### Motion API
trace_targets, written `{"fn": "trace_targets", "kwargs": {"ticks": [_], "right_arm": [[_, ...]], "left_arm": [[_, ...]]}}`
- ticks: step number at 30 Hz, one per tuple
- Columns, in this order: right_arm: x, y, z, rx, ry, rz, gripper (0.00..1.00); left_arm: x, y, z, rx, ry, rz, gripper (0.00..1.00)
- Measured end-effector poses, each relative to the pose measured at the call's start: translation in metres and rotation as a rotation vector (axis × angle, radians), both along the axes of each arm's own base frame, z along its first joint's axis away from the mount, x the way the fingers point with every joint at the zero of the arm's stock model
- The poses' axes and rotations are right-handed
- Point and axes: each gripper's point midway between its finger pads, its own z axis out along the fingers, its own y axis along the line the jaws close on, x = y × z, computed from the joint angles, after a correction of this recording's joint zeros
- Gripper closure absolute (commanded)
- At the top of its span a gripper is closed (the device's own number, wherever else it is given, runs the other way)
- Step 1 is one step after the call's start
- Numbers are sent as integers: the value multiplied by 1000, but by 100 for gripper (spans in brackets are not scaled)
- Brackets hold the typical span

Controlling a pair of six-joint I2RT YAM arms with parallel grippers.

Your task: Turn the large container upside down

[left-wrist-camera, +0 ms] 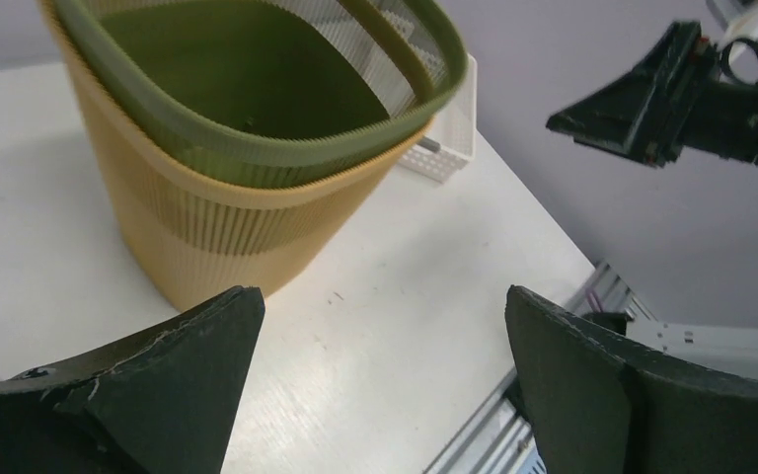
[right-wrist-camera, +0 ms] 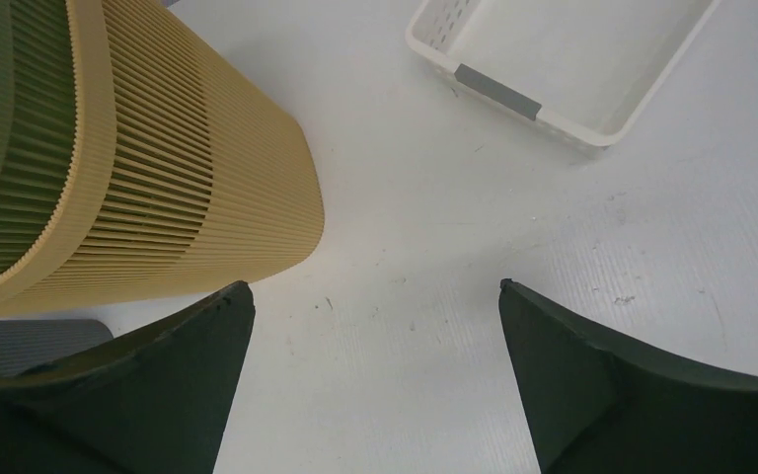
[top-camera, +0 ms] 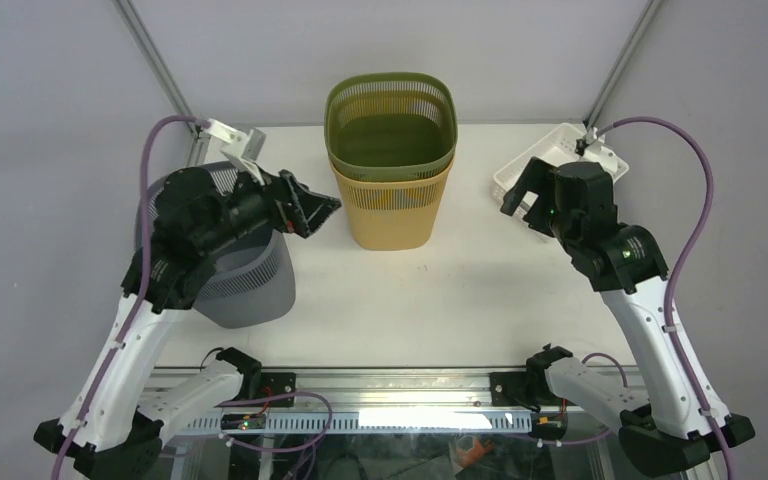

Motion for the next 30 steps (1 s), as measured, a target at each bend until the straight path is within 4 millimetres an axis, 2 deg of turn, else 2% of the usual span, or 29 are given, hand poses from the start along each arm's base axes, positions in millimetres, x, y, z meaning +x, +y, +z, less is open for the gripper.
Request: {"fn": "trace_targets", "kwargs": {"ticks": [5,9,14,20,27,30], "right_arm": [[0,-4,0,-21,-15,-2,1],[-1,-3,-9,-23,-11,7,1],[-2,-3,-15,-28,3,10,1],[-3,-2,-14,-24,1,12,1],[-8,4,-16,4,4,47,0],[-11,7,-22,17,16,61,0]], "left_arm": [[-9,-34,-28,22,67,-93,1],[-13,-53,-35,38,71,-112,1],[-30,-75,-51,68,78,-148,1],[-28,-70,-79,124,118,-79,1],[-20,-48,-78,116,100,44,1],[-20,-43,-85,117,112,68,1]]}}
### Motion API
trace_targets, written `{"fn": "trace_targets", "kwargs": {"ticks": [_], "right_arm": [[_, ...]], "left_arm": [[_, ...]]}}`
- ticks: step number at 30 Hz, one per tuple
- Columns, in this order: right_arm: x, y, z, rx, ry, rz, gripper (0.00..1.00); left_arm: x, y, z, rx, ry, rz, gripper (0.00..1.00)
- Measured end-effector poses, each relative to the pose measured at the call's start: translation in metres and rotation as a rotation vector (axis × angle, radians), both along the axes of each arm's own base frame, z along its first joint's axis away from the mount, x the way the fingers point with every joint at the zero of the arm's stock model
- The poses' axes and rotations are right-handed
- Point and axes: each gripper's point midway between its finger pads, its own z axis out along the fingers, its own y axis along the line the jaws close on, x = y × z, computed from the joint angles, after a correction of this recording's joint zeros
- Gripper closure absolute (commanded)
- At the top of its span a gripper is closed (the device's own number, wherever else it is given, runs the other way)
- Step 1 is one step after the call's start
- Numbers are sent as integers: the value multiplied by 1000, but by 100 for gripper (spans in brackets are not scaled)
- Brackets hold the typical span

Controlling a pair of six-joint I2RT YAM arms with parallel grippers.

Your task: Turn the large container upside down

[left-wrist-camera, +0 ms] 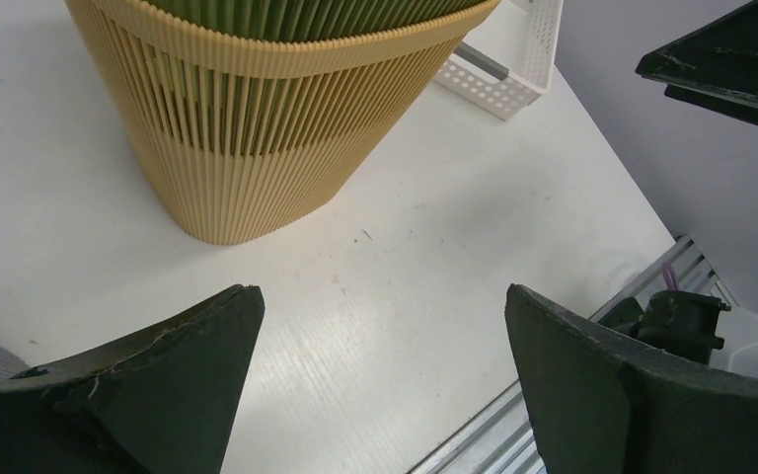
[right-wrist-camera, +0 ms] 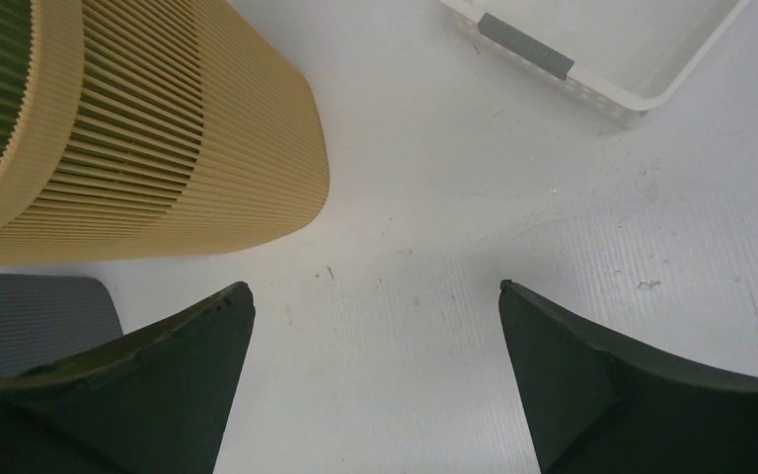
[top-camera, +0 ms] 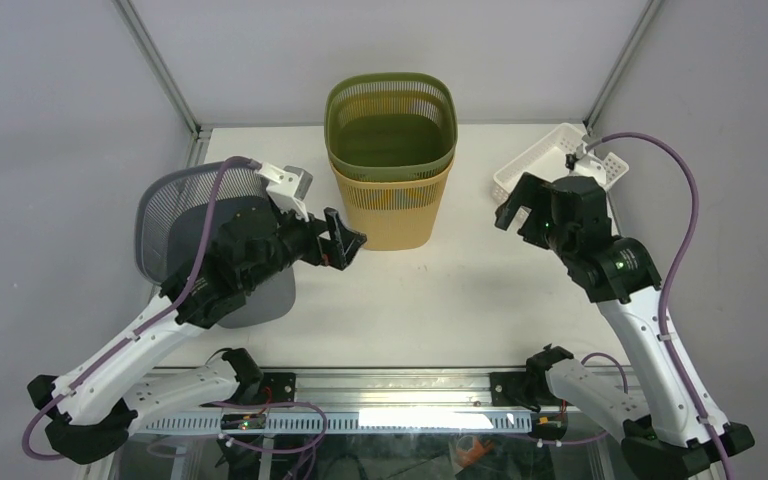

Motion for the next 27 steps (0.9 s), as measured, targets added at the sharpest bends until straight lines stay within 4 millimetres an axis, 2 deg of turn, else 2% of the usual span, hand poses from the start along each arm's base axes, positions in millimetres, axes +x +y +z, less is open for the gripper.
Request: {"fn": "trace_targets", "kwargs": {"ticks": [2,5,10,12,15,18,19,21,24,27], "right_arm": [[-1,1,-6,5,16,2,0],[-1,3,-19,1,55,0,0],[-3,6,-61,-28,188,-2,0],[-6,6,-78,-40,246,-2,0],[-11,5,-88,-49,283,-6,1],[-11,5,-86,-47,274,-6,0],[-11,5,-85,-48,272,-5,1],[-10,7,-84,-44,266,9,0],[-8,25,-80,-9,243,70,1],[-7,70,-72,64,188,207,1]], "left_arm": [[-1,-3,-5,8,11,-6,1],[-6,-17,-16,38,34,-41,1],[-27,-46,-35,131,72,-119,1],[-31,-55,-29,171,71,-122,1],[-24,-58,11,159,23,-61,1],[-10,-32,65,78,-56,79,1],[-7,-18,84,43,-80,135,1],[-6,10,110,-7,-103,225,1],[-6,49,129,-35,-98,360,1],[-6,74,122,-9,-62,459,1]]}}
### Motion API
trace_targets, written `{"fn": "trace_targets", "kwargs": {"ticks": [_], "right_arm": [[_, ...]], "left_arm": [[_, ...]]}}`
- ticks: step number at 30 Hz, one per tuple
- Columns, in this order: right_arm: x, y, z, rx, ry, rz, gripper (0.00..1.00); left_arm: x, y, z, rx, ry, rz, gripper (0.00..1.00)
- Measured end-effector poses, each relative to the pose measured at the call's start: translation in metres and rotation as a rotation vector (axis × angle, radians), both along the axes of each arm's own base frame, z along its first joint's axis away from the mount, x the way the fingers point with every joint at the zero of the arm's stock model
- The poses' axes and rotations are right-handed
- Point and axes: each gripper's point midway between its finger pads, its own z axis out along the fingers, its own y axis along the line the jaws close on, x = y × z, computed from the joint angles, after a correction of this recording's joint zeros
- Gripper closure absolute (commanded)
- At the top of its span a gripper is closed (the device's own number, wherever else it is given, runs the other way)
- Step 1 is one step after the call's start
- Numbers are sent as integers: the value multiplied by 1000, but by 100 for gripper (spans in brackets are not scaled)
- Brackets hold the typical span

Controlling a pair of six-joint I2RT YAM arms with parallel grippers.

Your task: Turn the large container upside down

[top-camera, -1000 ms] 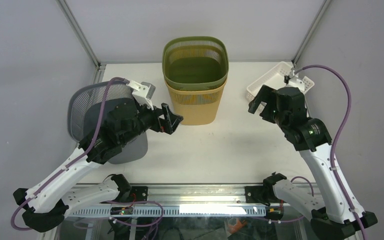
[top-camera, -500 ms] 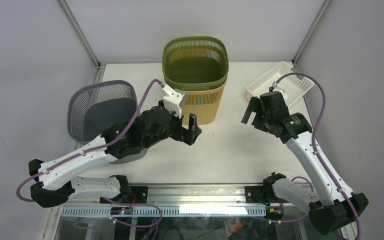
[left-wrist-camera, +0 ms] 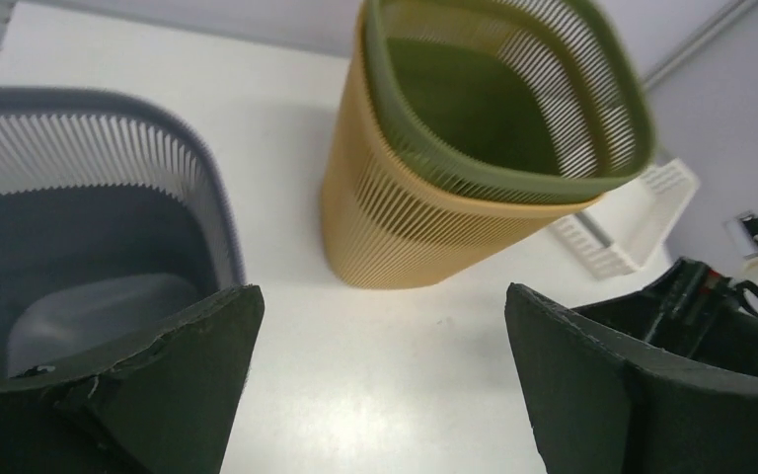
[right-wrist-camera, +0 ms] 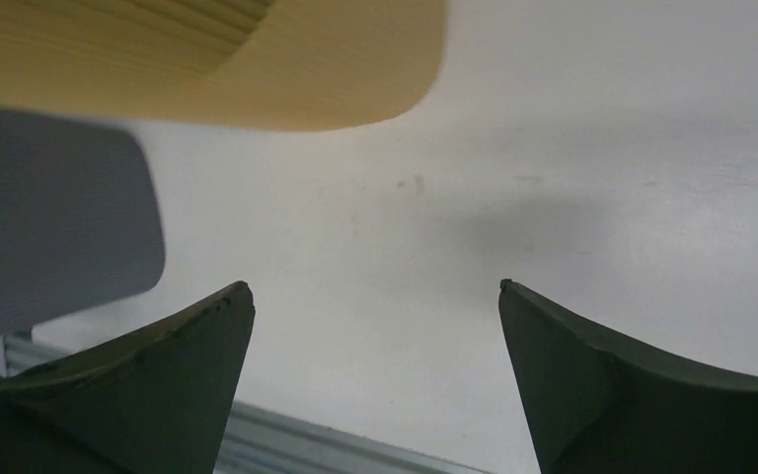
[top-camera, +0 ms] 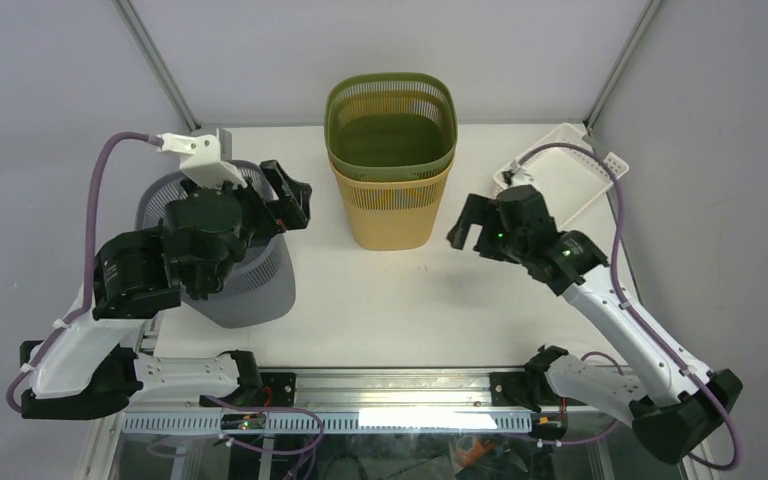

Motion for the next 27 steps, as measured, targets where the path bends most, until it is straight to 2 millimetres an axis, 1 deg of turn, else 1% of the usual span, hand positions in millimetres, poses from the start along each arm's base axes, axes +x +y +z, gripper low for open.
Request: {"fn": "trace_targets", "kwargs": {"ticks": [1,3,5,6,8,10,11,14,15,16,18,19,20,23,25,27], "right_arm": [[-2,21,0,37,-17,54,0],[-8,56,-6,87,-29,144,0],[-16,94,-17,133,-39,221,0],[-19,110,-24,155,-36,247,1],[-19,136,-39,202,-38,271,0],[-9,150,-51,231,-40,258,0],[-1,160,-56,246,-43,248,0],[19,177,-63,262,-40,218,0],[29,187,-59,272,-48,211,0],[37,192,-55,285,-61,204,0],[65,204,-41,324,-96,176,0],[77,206,-36,337,-110,160,0],[95,207,-30,352,-130,135,0],[141,202,-18,375,-174,64,0],[166,199,-12,384,-197,30,1],[179,198,-10,384,-208,17,1]], "left_arm": [[-1,6,-9,20,24,25,1],[-2,10,-24,58,66,52,1],[-3,13,-38,82,99,70,1],[-4,14,-46,95,115,76,1],[-6,17,-59,113,139,86,1],[-8,21,-66,114,150,90,1],[-10,23,-68,112,152,89,1],[-14,27,-69,95,163,82,1],[-15,28,-70,97,166,84,1],[-15,30,-72,103,172,84,1],[-16,30,-77,125,189,84,1],[-16,29,-81,142,201,85,1],[-16,27,-86,166,216,84,1],[-16,20,-97,215,252,76,1],[-16,16,-104,225,268,77,1],[-17,18,-108,223,276,81,1]]}}
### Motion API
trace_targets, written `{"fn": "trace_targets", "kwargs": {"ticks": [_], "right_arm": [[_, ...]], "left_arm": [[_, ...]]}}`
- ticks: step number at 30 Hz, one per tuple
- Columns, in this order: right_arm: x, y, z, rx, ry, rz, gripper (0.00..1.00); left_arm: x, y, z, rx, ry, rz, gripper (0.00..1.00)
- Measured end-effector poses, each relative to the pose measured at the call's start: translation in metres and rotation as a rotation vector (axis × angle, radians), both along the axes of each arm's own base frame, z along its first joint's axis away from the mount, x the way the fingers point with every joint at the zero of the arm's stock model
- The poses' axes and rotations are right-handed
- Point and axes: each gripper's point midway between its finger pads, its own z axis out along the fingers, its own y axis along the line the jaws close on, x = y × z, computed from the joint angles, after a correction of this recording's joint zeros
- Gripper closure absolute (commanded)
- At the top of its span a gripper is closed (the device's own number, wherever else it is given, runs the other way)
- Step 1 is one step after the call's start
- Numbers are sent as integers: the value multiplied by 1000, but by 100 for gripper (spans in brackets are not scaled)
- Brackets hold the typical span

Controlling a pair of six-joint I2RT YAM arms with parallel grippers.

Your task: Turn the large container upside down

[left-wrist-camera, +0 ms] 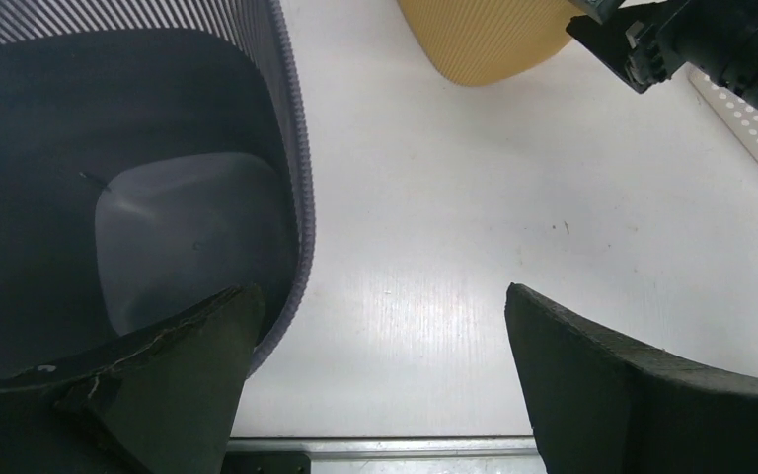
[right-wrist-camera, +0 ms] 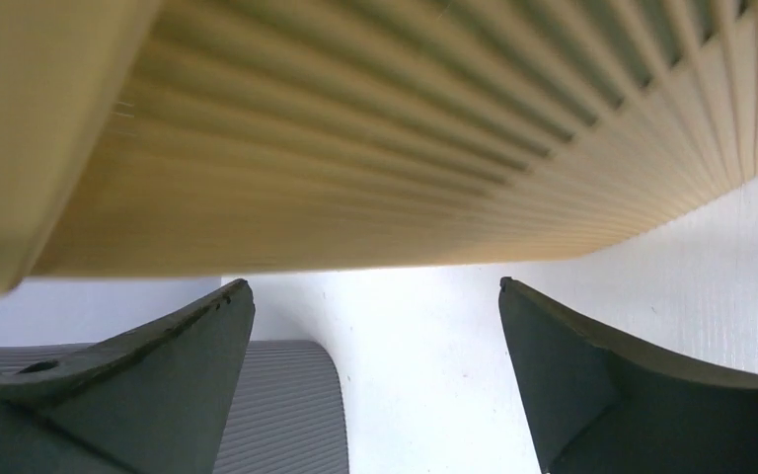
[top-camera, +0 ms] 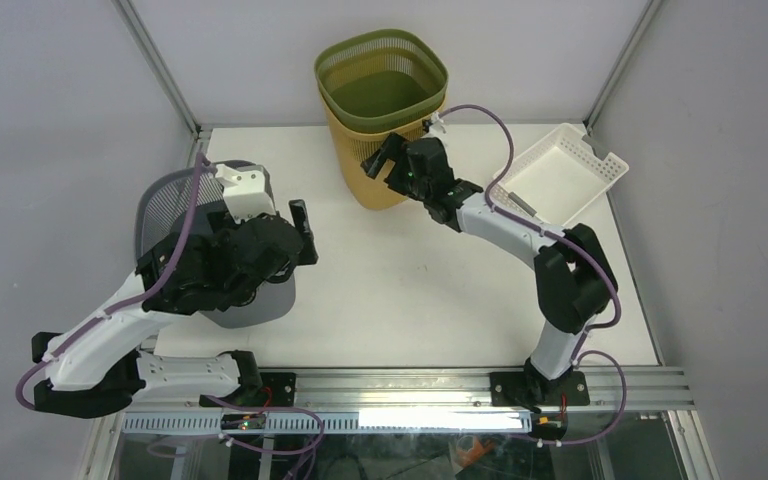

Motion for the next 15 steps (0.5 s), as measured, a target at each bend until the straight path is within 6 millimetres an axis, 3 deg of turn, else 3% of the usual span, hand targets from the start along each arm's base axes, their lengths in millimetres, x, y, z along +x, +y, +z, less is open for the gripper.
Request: {"fn": "trace_targets", "kwargs": {"ticks": [3,6,11,15], "right_arm": [[0,3,0,-2,0,15,1],[-18,2,-8,-14,12,56,0],[-91,-34,-30,-89,69,111,1],[-143,-72,-11,-80,47,118,0]], "left_arm": [[-1,8,-4,-14,4,27,1],[-1,18,-12,-40,0,82,1],[3,26,-28,-12,9,154,3],[15,26,-35,50,13,206,18]]}}
